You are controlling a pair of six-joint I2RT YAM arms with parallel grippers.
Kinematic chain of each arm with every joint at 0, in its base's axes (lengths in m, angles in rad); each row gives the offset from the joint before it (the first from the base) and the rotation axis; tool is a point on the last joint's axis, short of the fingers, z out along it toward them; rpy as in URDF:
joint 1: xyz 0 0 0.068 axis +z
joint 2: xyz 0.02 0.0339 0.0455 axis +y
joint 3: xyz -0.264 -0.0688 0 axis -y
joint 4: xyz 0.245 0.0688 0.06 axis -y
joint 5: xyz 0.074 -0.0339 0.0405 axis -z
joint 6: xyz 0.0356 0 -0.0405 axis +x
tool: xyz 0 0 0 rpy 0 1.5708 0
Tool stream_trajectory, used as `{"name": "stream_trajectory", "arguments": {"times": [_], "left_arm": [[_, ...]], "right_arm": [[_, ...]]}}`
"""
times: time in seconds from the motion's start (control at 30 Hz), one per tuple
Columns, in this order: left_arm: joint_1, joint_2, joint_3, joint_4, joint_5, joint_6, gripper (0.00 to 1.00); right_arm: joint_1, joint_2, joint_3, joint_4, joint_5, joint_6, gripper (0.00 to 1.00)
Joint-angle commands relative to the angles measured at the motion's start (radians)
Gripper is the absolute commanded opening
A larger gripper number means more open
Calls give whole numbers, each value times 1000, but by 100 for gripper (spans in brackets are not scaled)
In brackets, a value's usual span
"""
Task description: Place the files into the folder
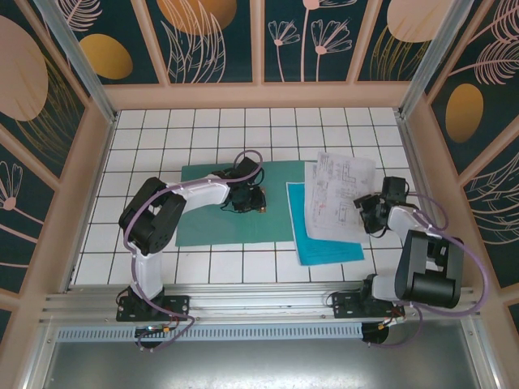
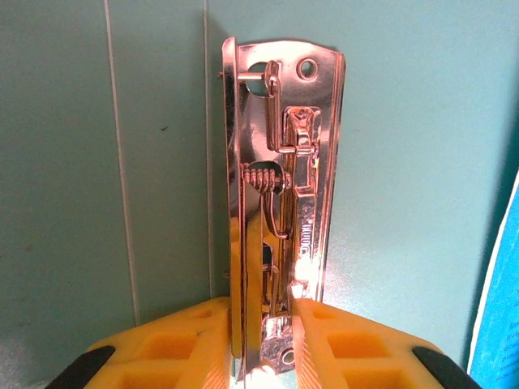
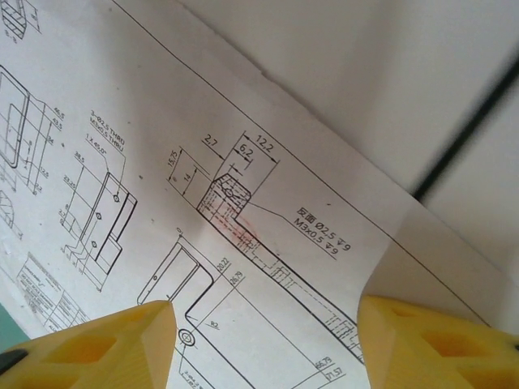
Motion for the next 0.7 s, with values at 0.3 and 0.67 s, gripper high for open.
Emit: {"name": "stream_trajectory", "arguments": {"times": [0.3,0.67], "left_arm": [[-13,19,4,-16,-2,-4,26],[-20,26,0,4,5,5,26]], "right_arm": [[228,-210,-129,-270,-43,25,70],[290,-39,-125,-91,-103,41,69]]}}
